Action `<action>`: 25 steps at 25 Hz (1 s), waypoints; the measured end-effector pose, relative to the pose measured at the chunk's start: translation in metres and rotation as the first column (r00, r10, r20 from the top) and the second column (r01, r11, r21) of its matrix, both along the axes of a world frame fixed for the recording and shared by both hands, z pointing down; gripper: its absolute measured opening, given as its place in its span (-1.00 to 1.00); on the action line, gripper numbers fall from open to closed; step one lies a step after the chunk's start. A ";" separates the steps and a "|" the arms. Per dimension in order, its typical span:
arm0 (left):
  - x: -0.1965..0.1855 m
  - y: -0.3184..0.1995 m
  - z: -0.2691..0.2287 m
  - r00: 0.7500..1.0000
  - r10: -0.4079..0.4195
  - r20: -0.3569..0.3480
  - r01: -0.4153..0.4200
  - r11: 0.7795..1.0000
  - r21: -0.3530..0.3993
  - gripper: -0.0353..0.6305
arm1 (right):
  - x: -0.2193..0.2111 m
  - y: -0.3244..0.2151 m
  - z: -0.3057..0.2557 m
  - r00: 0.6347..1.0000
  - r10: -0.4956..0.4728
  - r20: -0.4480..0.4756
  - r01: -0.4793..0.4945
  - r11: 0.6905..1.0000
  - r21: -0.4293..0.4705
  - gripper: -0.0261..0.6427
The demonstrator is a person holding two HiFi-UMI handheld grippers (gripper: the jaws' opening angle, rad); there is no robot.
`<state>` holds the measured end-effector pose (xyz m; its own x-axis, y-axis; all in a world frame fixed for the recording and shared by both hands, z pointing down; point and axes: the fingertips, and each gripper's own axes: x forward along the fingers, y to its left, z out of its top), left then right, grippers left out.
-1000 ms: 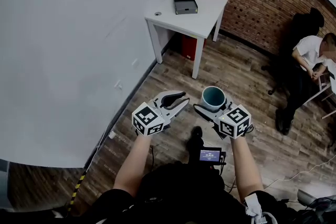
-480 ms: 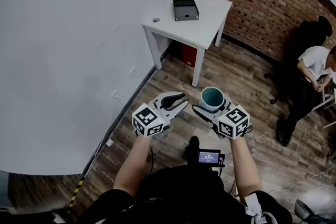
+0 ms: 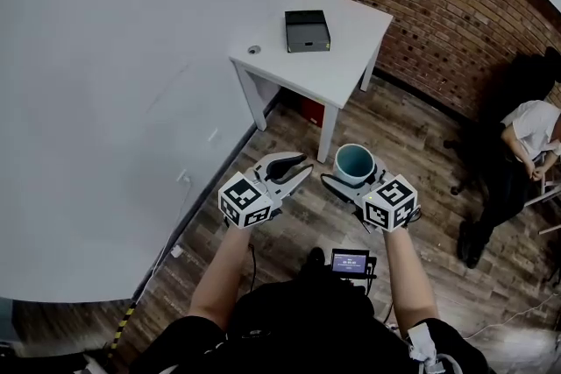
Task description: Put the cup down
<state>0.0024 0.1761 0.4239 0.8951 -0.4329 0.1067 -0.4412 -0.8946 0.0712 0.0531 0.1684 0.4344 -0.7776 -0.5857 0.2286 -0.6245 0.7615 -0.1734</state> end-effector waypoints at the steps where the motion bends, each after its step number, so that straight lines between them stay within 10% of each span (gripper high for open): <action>1: 0.003 -0.010 -0.001 1.000 -0.006 -0.005 0.006 1.000 0.002 -0.64 | 0.004 -0.010 0.000 1.000 -0.003 0.001 0.003 1.000 0.001 0.25; 25: 0.028 -0.131 0.015 0.998 -0.063 -0.006 0.063 0.998 -0.014 -0.64 | 0.027 -0.130 0.018 0.998 -0.069 -0.004 0.069 0.997 -0.018 0.25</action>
<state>0.0309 0.0450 0.4388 0.8669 -0.4868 0.1073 -0.4959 -0.8641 0.0860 0.0800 0.0384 0.4528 -0.8149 -0.5263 0.2426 -0.5714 0.7996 -0.1846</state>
